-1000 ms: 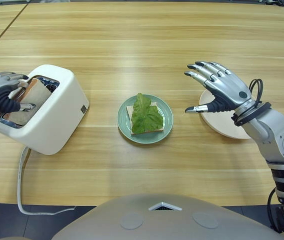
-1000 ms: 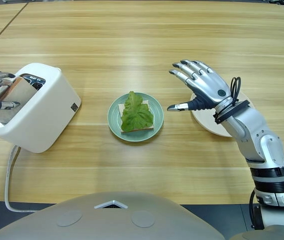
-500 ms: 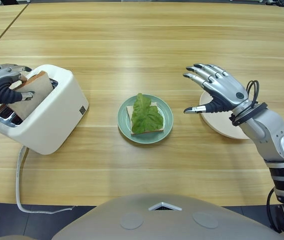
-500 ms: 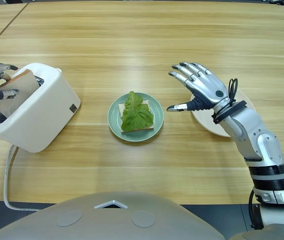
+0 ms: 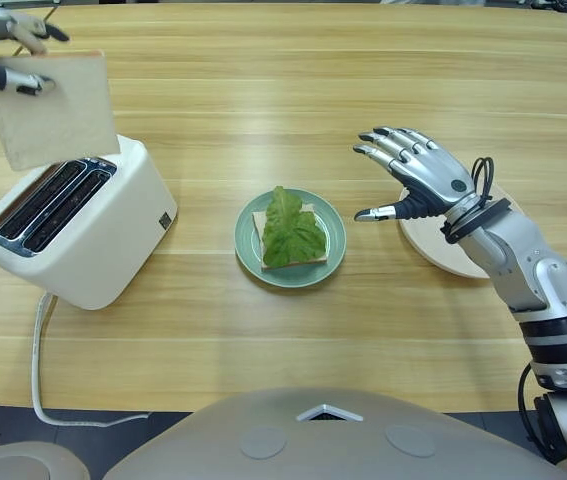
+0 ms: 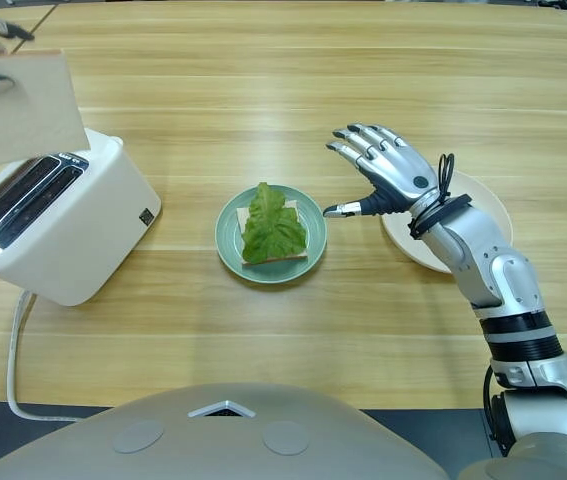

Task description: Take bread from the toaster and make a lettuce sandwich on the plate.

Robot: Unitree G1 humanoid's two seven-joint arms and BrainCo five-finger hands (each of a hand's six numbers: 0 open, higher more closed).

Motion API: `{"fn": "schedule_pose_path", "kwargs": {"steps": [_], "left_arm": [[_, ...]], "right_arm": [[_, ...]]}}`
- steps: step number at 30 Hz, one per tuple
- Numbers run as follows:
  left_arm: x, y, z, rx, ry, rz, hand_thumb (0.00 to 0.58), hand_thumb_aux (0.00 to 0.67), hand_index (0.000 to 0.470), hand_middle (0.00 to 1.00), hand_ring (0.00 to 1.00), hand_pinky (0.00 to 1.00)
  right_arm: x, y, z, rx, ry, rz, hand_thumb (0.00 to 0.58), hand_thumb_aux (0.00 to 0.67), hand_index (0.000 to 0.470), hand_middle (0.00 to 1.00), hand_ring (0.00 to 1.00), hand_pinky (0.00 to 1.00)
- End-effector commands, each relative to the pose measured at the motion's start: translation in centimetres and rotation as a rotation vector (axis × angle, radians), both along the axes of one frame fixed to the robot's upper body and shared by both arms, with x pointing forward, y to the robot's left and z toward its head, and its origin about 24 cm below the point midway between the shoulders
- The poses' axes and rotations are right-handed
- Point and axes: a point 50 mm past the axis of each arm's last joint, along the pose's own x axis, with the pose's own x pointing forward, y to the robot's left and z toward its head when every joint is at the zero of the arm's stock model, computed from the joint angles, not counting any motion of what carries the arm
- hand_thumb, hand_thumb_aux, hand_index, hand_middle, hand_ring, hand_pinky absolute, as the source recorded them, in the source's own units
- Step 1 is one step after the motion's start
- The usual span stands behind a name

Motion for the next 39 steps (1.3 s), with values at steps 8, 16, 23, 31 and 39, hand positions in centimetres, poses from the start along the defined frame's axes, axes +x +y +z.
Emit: {"fn": "schedule_pose_path", "kwargs": {"steps": [8,16,23,31,39], "left_arm": [[4.9,-9.2,-4.0,-0.353,0.067,-0.376,0.58,0.67,0.47,0.0,0.0,0.0],[6.0,-15.1,-11.8,-0.54,0.241,-0.514,0.58,0.67,0.47,0.0,0.0,0.0],[5.8,-17.1,-16.1,-0.682,0.384,-0.55,0.58,0.67,0.47,0.0,0.0,0.0],[5.8,-17.6,-20.9,-0.731,0.551,-0.487,0.58,0.67,0.47,0.0,0.0,0.0],[5.9,-17.5,-23.8,-0.744,0.603,-0.426,0.58,0.67,0.47,0.0,0.0,0.0]], "right_arm": [[2.9,-1.4,0.4,0.112,-0.009,-0.044,0.0,0.0,0.0,0.0,0.0,0.0],[3.9,-4.1,2.8,0.259,-0.144,-0.154,0.0,0.0,0.0,0.0,0.0,0.0],[3.9,-3.5,3.2,0.261,-0.16,-0.131,0.0,0.0,0.0,0.0,0.0,0.0],[3.5,-2.9,3.5,0.248,-0.157,-0.094,0.0,0.0,0.0,0.0,0.0,0.0],[1.1,0.2,3.5,0.257,-0.098,0.144,0.0,0.0,0.0,0.0,0.0,0.0]]}}
